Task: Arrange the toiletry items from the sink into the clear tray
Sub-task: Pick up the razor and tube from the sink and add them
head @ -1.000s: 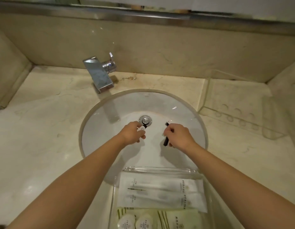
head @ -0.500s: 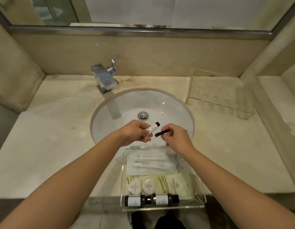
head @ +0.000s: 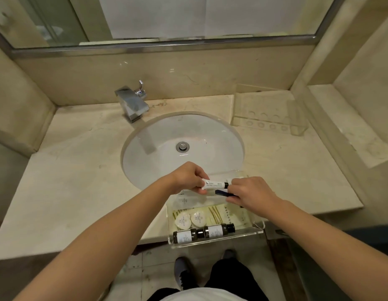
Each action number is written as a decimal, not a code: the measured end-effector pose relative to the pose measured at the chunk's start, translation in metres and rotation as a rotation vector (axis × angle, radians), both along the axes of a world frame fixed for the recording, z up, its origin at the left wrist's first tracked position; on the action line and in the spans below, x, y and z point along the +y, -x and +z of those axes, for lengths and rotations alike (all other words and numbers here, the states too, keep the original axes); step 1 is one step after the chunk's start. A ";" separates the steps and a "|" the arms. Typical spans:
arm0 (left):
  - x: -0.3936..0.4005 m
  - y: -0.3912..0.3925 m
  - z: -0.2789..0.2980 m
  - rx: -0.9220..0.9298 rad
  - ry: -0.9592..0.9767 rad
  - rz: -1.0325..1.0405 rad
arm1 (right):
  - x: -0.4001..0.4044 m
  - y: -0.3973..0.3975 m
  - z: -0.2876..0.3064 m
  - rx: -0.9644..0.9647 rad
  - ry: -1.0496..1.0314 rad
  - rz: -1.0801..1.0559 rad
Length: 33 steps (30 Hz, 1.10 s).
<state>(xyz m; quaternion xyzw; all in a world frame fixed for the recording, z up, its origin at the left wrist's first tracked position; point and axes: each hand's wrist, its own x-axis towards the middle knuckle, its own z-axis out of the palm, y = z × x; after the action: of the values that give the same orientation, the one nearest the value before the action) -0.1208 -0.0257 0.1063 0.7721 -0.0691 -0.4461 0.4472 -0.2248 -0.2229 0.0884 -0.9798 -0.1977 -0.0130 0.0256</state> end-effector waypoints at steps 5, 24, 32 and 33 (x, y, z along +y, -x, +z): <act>-0.003 0.022 -0.009 -0.027 -0.060 -0.005 | -0.007 0.023 -0.007 0.057 0.141 0.126; -0.019 0.050 -0.025 -0.263 -0.223 -0.178 | -0.029 0.033 -0.019 0.210 0.126 -0.011; -0.026 0.054 -0.031 -0.340 -0.281 -0.313 | -0.033 0.031 -0.017 0.292 0.141 -0.073; -0.026 0.054 -0.032 -0.341 -0.285 -0.317 | -0.033 0.030 -0.017 0.292 0.141 -0.073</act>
<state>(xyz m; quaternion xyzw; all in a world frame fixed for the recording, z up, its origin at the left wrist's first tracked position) -0.1752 -0.0519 0.0743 0.8708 -0.1997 -0.3795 0.2404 -0.2551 -0.2558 0.0712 -0.9772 -0.1564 0.1425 -0.0150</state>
